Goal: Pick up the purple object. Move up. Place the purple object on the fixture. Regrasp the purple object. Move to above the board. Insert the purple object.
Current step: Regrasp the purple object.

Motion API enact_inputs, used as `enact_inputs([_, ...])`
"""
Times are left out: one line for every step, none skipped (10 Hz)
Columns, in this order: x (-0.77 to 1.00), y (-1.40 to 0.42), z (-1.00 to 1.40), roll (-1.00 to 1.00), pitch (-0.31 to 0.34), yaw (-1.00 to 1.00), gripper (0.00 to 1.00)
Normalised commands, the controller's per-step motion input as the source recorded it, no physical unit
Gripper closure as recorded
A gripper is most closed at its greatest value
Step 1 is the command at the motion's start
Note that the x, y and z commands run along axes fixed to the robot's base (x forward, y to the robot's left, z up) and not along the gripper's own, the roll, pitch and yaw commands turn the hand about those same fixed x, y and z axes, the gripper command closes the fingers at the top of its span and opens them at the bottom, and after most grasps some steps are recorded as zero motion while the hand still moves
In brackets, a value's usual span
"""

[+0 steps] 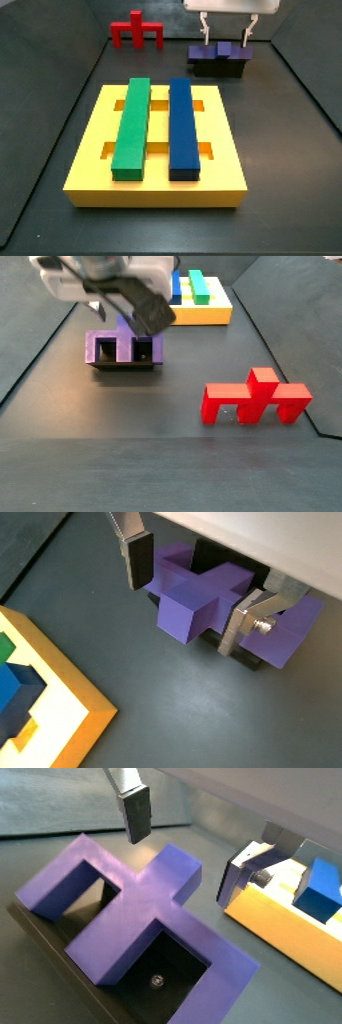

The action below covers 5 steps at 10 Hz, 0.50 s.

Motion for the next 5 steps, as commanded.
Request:
enact_inputs([0.00, -0.08, 0.20, 0.75, 0.000, 0.05, 0.00])
enact_inputs([0.02, -0.04, 0.18, 0.69, 0.000, 0.05, 0.00])
enact_inputs([0.07, -0.02, 0.18, 0.76, 0.000, 0.08, 0.00])
enact_inputs([0.11, -0.01, 0.13, 0.81, 0.000, 0.09, 0.00])
enact_inputs([0.14, -0.02, 0.09, 0.82, 0.000, 0.09, 0.00])
